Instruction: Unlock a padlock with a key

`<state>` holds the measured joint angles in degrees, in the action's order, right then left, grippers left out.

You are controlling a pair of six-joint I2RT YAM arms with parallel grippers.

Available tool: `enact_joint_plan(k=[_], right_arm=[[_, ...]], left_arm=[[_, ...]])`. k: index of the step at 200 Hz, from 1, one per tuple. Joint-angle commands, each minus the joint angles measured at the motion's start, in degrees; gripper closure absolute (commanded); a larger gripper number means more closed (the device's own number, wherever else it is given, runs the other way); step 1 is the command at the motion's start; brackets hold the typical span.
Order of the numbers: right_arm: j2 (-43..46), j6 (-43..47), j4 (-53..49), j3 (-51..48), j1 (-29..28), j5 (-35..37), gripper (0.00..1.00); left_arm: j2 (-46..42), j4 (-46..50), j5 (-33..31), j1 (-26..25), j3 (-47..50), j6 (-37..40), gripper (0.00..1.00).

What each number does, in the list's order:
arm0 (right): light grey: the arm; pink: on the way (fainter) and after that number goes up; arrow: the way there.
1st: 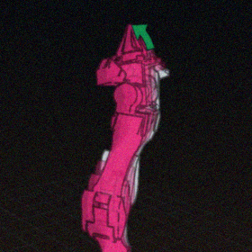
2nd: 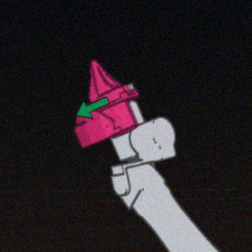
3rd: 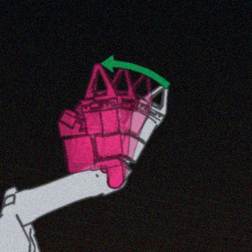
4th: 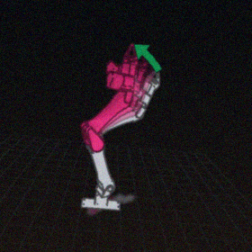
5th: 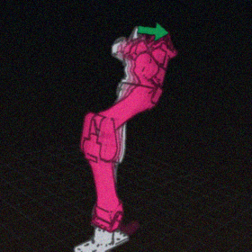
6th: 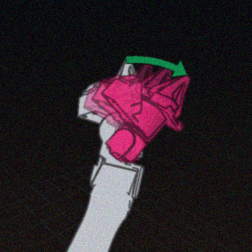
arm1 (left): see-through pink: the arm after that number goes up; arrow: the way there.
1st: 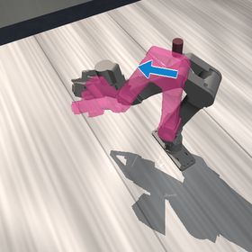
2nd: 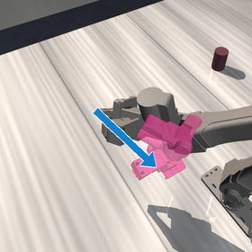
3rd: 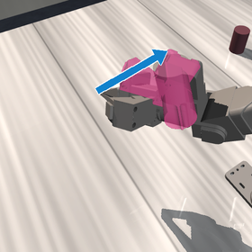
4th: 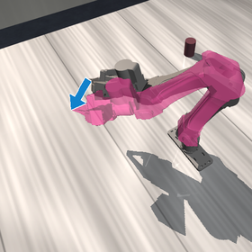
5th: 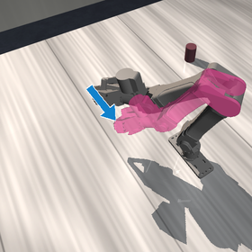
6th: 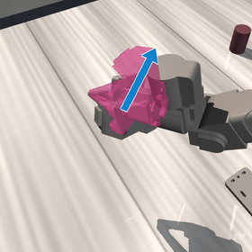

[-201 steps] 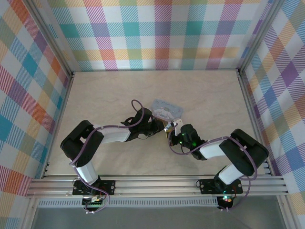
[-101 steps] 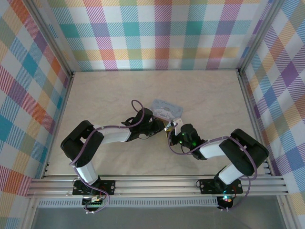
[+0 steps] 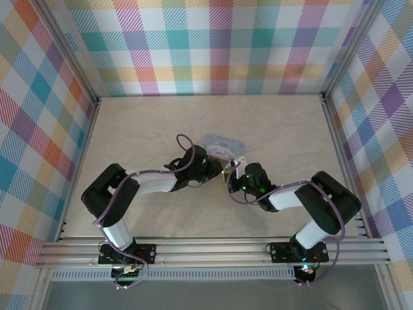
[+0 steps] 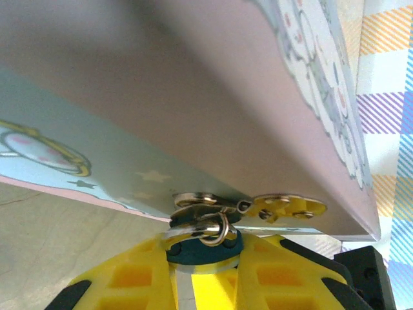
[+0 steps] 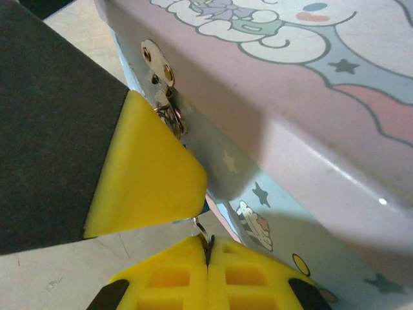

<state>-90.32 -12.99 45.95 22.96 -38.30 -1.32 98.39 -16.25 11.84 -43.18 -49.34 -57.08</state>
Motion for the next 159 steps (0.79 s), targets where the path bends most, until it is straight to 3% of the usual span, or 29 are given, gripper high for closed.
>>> enact_joint_plan(k=[1,84,159], right_arm=[[1.14,-0.19,9.87,4.84,0.42,-1.11,0.97],[1.86,-2.06,3.51,-1.59,0.45,1.42,0.97],[0.53,-5.26,-0.83,-3.54,0.42,0.98,0.97]], left_arm=[[-0.90,0.35,9.06,-3.48,-0.06,-0.66,0.82],[3.19,-3.24,9.26,-3.45,-0.05,-1.06,0.81],[2.46,-3.01,7.47,-3.21,1.18,-0.08,0.54]])
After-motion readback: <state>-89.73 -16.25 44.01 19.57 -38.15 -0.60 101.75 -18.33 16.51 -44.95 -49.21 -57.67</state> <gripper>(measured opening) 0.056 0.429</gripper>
